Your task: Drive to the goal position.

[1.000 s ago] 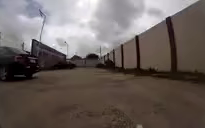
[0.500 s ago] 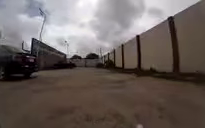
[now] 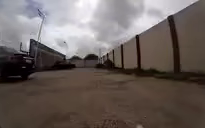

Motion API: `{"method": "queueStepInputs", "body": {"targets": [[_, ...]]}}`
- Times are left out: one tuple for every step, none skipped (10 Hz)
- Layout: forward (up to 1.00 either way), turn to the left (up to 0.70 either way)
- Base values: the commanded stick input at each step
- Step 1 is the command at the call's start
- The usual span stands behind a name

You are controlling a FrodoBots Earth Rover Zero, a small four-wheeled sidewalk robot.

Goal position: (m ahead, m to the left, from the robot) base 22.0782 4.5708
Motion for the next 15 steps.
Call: {"method": "queueStepInputs", "body": {"targets": [[0.30,0.00],[0.30,0.00],[0.30,0.00],[0.30,0.00],[0.30,0.00],[0.30,0.00],[0.30,0.00],[0.30,0.00],[0.30,0.00],[0.30,0.00],[0.30,0.00],[0.30,0.00],[0.30,0.00],[0.30,0.00],[0.30,0.00]]}}
